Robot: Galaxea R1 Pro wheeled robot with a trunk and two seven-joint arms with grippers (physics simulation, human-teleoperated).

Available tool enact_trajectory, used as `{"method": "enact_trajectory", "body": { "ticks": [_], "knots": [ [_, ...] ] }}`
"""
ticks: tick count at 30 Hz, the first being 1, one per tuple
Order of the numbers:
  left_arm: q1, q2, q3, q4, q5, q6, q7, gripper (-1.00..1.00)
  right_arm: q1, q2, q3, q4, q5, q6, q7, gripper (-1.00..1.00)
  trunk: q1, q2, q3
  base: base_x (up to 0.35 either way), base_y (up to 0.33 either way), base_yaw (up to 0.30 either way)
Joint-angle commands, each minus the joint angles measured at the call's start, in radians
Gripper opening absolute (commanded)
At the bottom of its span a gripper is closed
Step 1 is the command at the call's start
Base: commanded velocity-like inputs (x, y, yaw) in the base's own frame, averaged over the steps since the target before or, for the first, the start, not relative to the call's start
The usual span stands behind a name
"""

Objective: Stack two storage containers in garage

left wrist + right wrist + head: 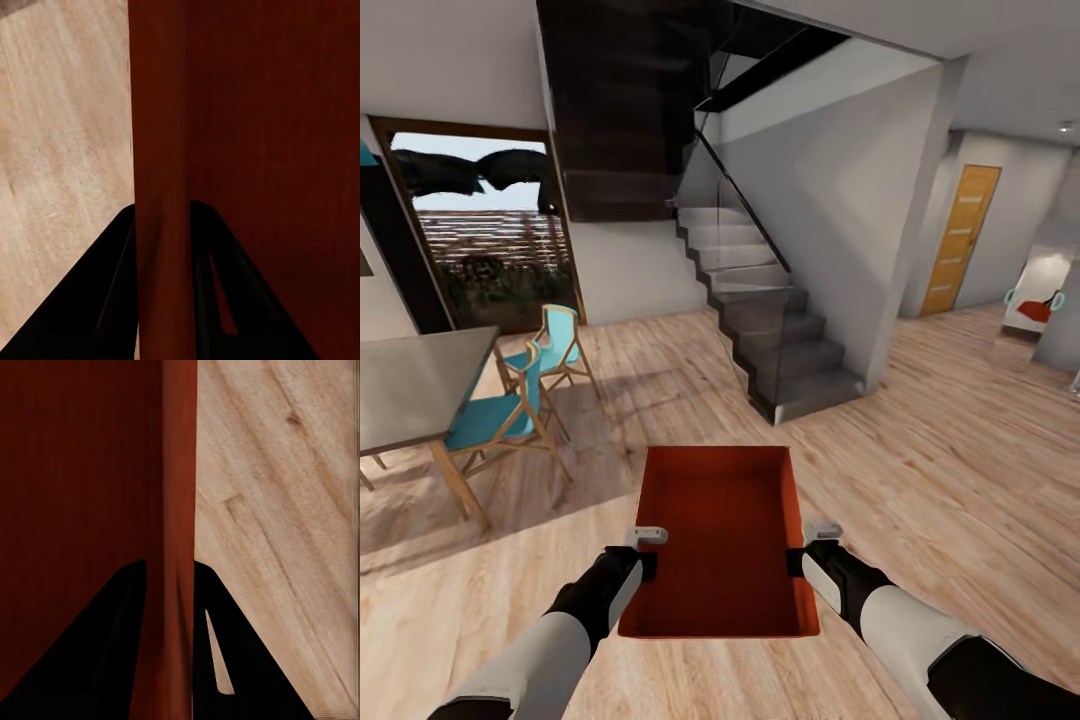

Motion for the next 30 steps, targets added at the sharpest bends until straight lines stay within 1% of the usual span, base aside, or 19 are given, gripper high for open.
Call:
{"method": "enact_trajectory", "body": {
  "ticks": [1, 30],
  "knots": [
    [0.0, 0.012, -0.012, 0.03, -0.012, 0.051, 0.008, -1.0, -0.002, -0.001, 0.041, -0.02, -0.023, 0.001, -0.007, -1.0, 0.001, -0.002, -0.002, 0.0, 0.0, -0.288],
    [0.0, 0.012, -0.013, 0.029, -0.012, 0.051, 0.008, -1.0, -0.002, -0.001, 0.04, -0.02, -0.023, 0.001, -0.007, -1.0, 0.001, -0.002, -0.002, 0.0, 0.0, -0.287]
  ]
}}
